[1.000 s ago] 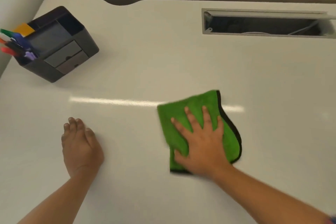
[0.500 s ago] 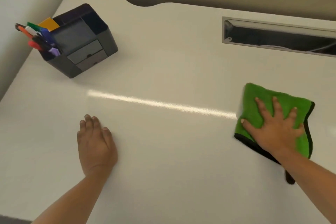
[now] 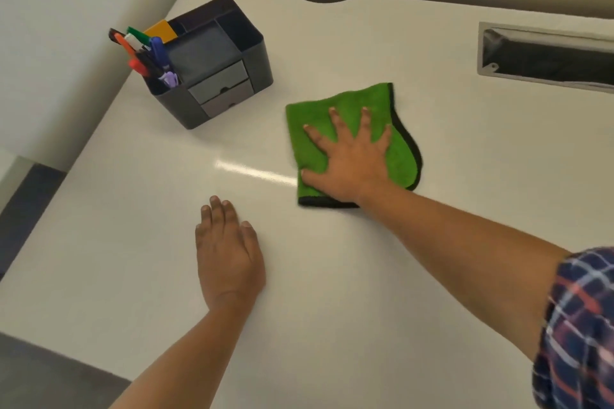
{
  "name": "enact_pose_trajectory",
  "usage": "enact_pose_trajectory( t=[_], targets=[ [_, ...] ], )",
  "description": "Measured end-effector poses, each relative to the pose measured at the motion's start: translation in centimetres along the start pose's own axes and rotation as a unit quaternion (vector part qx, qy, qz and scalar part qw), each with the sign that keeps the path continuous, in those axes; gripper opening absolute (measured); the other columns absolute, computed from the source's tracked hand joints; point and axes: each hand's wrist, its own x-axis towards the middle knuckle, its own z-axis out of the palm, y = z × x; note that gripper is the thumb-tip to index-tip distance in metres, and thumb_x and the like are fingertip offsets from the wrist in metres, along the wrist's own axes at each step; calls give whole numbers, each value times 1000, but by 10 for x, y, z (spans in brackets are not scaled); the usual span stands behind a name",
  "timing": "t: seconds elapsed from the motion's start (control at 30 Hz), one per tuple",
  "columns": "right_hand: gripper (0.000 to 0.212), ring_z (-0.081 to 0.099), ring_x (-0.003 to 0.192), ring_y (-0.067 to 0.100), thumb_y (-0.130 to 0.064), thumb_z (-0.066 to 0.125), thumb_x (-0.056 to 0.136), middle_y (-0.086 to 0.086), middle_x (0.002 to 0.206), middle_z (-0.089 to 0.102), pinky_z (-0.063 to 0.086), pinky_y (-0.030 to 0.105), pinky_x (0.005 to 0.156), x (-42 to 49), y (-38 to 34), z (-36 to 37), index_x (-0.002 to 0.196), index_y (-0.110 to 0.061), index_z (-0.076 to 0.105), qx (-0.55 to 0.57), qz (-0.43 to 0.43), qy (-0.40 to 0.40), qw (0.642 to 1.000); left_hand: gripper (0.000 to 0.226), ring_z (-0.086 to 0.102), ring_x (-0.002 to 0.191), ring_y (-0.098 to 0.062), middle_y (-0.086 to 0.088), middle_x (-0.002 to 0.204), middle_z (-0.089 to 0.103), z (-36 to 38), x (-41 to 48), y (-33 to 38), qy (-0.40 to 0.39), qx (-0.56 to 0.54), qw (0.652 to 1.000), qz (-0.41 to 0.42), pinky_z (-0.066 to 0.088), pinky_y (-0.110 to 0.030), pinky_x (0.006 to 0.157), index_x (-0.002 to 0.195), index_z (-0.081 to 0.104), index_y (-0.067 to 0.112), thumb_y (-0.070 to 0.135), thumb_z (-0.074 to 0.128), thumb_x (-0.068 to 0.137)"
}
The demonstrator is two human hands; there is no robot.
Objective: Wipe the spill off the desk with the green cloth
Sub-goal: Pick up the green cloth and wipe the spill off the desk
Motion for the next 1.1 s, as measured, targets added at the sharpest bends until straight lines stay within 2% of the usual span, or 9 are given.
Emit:
enact_pose_trajectory(
  t=[0.17, 0.27, 0.37, 0.43, 0.57, 0.67, 0.83, 0.97, 1.1],
  targets=[
    [82, 4, 152, 48, -78, 44, 72, 0, 168, 22, 4, 77, 111, -115, -26, 22, 149, -55, 30, 38, -139, 19, 989, 62, 12, 149, -23, -10, 161, 21, -2, 0, 0, 5, -19, 1000, -2, 8, -38, 121, 150, 27, 5, 37, 12, 98],
    [86, 7, 154, 41, -76, 54, 69, -5, 166, 26, 9, 76, 112, -214, 6, 44, 149, -56, 30, 46, -146, 17, 988, 61, 10, 149, -22, -8, 161, 19, -3, -3, 1, 2, -19, 1000, -2, 7, -37, 121, 150, 26, 6, 37, 12, 99],
    [94, 10, 155, 36, -79, 58, 64, -8, 165, 31, 16, 75, 112, -270, 72, 48, 150, -59, 26, 18, -95, -2, 995, 62, 6, 150, -19, -6, 162, 16, -3, -4, 0, 1, -13, 1000, -2, 4, -35, 121, 151, 24, 7, 39, 9, 99],
    [92, 12, 154, 37, -79, 54, 67, -6, 165, 31, 22, 74, 109, -265, 113, 41, 151, -57, 24, 7, -12, 0, 1000, 63, 6, 149, -18, -5, 162, 16, -1, -3, 0, 1, -9, 1000, -3, 4, -35, 121, 151, 23, 8, 41, 9, 99],
    [84, 11, 151, 43, -84, 34, 72, -5, 168, 20, 20, 75, 109, -186, 137, 22, 150, -56, 22, 19, 201, 19, 979, 63, 8, 149, -20, -7, 162, 18, 1, -2, 0, 5, -2, 1000, -4, 6, -36, 121, 150, 24, 7, 40, 9, 99],
    [88, 3, 150, 47, -88, 26, 70, -3, 169, 12, 11, 79, 109, -119, 119, 15, 151, -55, 18, 41, 242, 20, 969, 63, 10, 149, -22, -8, 161, 19, 2, -2, 0, 7, -4, 1000, -1, 7, -36, 120, 150, 25, 6, 40, 10, 99],
    [87, 0, 150, 52, -87, 26, 71, -1, 170, 12, 0, 79, 109, -96, 58, 15, 152, -56, 19, 35, 110, 24, 993, 63, 9, 149, -20, -7, 162, 19, 5, -1, -5, 11, 0, 1000, -1, 6, -37, 120, 150, 25, 8, 41, 10, 98],
    [82, 6, 151, 49, -83, 38, 73, 0, 167, 24, 3, 78, 109, -172, 27, 29, 149, -53, 31, 53, -11, 40, 998, 62, 10, 149, -21, -6, 161, 19, 5, -1, -5, 14, 4, 1000, 1, 8, -39, 120, 150, 26, 9, 40, 10, 98],
    [82, 7, 154, 43, -80, 48, 72, -2, 166, 27, 5, 78, 111, -273, 43, 52, 149, -53, 32, 73, -36, 30, 996, 62, 12, 149, -23, -9, 161, 20, 4, -1, -6, 12, 9, 1000, 6, 9, -40, 121, 149, 27, 7, 37, 12, 97]
  ],
)
